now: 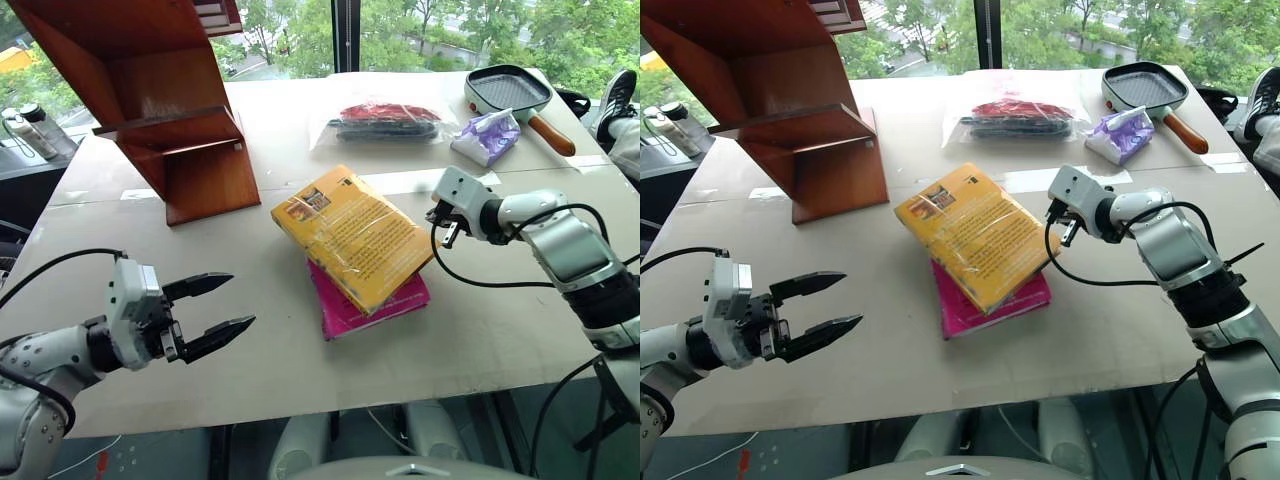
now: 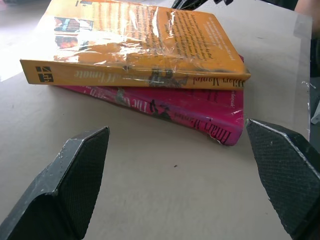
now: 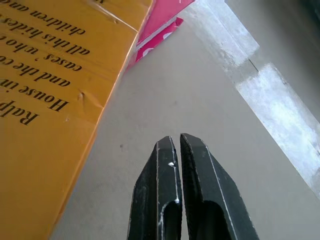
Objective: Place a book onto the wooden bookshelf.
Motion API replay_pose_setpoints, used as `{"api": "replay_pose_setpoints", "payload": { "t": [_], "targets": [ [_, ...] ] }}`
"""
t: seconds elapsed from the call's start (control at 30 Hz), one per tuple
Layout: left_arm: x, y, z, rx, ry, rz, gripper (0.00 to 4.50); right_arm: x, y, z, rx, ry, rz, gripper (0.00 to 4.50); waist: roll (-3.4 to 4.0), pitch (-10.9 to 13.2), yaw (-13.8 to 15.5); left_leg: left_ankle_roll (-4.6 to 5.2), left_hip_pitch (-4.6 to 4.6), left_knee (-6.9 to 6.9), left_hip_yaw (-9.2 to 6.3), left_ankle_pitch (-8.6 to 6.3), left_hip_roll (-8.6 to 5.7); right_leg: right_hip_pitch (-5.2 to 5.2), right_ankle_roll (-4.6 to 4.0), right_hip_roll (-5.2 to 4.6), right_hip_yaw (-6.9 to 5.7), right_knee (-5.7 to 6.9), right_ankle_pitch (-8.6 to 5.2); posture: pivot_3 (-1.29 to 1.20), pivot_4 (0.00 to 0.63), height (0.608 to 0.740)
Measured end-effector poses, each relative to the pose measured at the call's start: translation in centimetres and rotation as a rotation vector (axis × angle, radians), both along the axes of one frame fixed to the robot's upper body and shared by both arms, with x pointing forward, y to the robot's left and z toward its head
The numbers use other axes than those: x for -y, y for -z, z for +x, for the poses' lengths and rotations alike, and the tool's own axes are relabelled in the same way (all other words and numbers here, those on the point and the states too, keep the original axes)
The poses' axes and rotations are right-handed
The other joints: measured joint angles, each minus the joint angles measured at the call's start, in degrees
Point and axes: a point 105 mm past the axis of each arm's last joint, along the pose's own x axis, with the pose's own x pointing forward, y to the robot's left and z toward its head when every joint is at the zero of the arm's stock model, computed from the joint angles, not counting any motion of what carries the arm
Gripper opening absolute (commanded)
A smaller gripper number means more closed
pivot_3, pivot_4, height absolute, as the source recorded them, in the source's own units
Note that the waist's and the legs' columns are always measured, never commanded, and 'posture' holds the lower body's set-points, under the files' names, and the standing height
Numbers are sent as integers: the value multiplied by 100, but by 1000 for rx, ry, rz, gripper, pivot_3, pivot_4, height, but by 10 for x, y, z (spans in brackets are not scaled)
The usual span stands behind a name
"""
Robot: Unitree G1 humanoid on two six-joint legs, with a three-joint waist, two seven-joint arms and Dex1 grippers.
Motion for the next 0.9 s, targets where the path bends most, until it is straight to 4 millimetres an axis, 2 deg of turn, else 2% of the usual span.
{"api": "replay_pose_setpoints", "payload": {
  "t": [0.17, 0.4, 0.53, 0.57, 0.6, 0.7, 0.73, 0.8, 0.83, 0.9],
  "targets": [
    [-1, 3, -5, -10, -9, -2, 4500, -39, -10, -2, 25, -109, 42, 36, 0, 0, -18, -3, 0, -16, 3, 2, 0, -11, 0, -7, 3, 2, 0, 0, 150, 740],
    [-1, 2, -4, 2, -24, -1, 4500, -63, -7, -6, 38, -170, 51, 36, 0, 0, -5, -7, 0, -16, 2, 4, -10, -11, 0, -6, 2, 2, 0, 0, 150, 740],
    [-4, 4, 0, -15, -72, -8, 4500, -65, -10, -5, 65, -180, 48, 36, 0, 0, -8, -10, -1, -19, 1, 6, -9, -16, 0, -6, 2, 4, 0, 0, 150, 740],
    [-4, 5, 1, -21, -81, -9, 4500, -63, -11, -5, 68, -177, 51, 36, 0, 0, -8, -10, -1, -19, 1, 6, -9, -16, 0, -6, 2, 4, 0, 0, 150, 740],
    [-6, 6, 4, -52, -115, -32, 4500, -53, -13, -9, 63, -177, 69, 36, 0, 0, 35, -8, -7, -18, -9, 5, -14, -16, 1, -6, -8, 3, 0, 0, 150, 740],
    [-11, 11, 7, -146, -182, -75, 4500, -24, -18, -19, 50, -159, 116, 839, -1, 0, 86, -6, -12, -18, -11, 4, -18, -16, 1, -7, -9, 0, -1, 0, 150, 740],
    [-13, 13, 7, -175, -194, -81, 4500, -17, -20, -22, 49, -155, 135, 1252, -1, 0, 95, -4, -11, -18, -9, 3, -17, -16, 1, -6, -8, -1, -1, 0, 150, 740],
    [-12, 11, 10, -245, -201, -142, 4500, 7, -24, -43, 21, -164, 200, 2097, 1, 1, 145, 9, -17, -18, -20, -4, -17, -18, 3, -7, -19, 1, -2, 0, 150, 740],
    [-14, 11, 13, -299, -210, -188, 4500, 21, -27, -61, -17, -178, 278, 2543, 2, 1, 177, 12, -18, -19, -27, -6, -17, -16, 3, -6, -25, -1, -3, 0, 150, 740],
    [-18, 13, 17, -371, -237, -251, 4500, 35, -35, -85, -44, -212, 366, 3566, 7, 3, 164, 14, -15, -19, -22, -6, -16, -16, 3, -6, -19, 4, -3, 0, 150, 740]
  ]
}}
